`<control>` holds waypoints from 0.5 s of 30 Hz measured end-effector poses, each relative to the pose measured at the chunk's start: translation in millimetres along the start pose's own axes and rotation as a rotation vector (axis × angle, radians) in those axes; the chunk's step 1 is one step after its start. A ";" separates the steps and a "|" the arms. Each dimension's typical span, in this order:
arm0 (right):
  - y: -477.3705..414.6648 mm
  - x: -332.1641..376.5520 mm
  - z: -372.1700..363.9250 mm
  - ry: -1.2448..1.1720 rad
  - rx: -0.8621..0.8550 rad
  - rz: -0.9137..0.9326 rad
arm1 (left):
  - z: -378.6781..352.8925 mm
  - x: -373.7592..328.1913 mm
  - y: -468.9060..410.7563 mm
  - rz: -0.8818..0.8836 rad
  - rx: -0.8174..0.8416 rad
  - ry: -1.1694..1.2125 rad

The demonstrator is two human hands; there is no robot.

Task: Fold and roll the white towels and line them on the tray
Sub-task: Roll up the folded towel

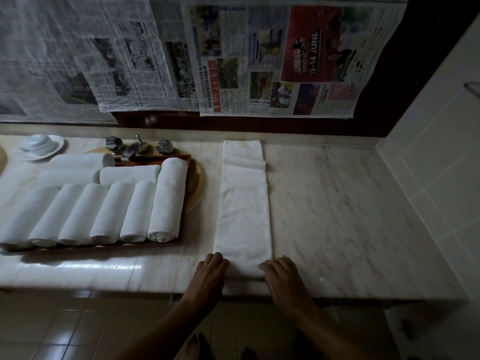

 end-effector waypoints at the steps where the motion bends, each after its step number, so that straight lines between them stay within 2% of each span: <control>1: -1.7 -0.8 3.2 -0.015 0.011 0.000 | 0.6 1.1 0.5 -0.008 0.008 -0.002; 5: 3.1 -18.6 3.1 -0.102 0.171 -0.153 | 9.7 1.9 2.8 0.005 0.014 0.075; 9: 0.0 -26.5 8.4 -0.183 0.249 -0.314 | 25.4 9.1 -0.4 0.168 -0.002 0.268; 12: -6.9 -27.2 13.2 -0.220 0.181 -0.424 | 28.4 17.3 -6.6 0.279 0.010 0.353; 15: -6.7 -9.8 20.0 -0.126 0.019 -0.364 | 27.5 21.5 -10.7 0.325 0.060 0.361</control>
Point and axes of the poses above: each hand's wrist, its own y-axis away from the middle knuckle, its own z-axis out of the back of the hand, x = y × z, the point moved 7 cm from there along -y, towards the middle knuckle, and after that the axes turned 11 degrees about -x, right-handed, at the moved point
